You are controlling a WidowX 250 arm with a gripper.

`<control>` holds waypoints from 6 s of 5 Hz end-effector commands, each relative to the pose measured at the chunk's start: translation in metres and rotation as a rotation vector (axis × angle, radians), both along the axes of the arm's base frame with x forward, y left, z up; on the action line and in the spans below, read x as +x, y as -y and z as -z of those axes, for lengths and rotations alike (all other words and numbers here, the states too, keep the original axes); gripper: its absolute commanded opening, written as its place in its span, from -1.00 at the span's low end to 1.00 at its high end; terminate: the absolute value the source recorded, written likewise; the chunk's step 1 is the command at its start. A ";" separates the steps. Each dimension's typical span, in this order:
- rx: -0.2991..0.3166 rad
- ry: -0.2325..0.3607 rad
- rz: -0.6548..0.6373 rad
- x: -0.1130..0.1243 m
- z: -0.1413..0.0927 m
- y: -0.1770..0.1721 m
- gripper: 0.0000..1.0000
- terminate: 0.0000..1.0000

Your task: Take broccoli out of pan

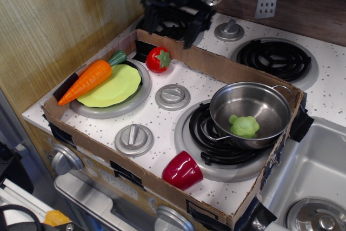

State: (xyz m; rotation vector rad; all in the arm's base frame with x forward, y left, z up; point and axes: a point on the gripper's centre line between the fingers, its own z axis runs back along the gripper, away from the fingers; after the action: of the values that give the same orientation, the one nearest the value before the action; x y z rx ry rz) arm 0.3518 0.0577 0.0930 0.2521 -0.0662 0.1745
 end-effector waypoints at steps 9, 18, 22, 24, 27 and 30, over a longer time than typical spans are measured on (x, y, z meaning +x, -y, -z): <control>-0.195 0.223 -0.359 -0.046 0.029 0.115 1.00 -1.00; -0.277 0.207 -0.419 -0.042 0.055 0.138 -1.00 -1.00; -0.331 0.184 -0.687 -0.032 -0.016 0.087 -1.00 -1.00; -0.214 0.147 -0.561 -0.050 -0.011 0.019 -1.00 -1.00; -0.282 0.201 -0.527 -0.077 0.063 -0.008 -1.00 -1.00; -0.140 0.201 -0.492 -0.048 0.012 0.017 1.00 -1.00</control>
State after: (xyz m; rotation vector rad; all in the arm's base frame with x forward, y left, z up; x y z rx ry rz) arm 0.2908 0.0384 0.0598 0.1213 -0.1248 0.6978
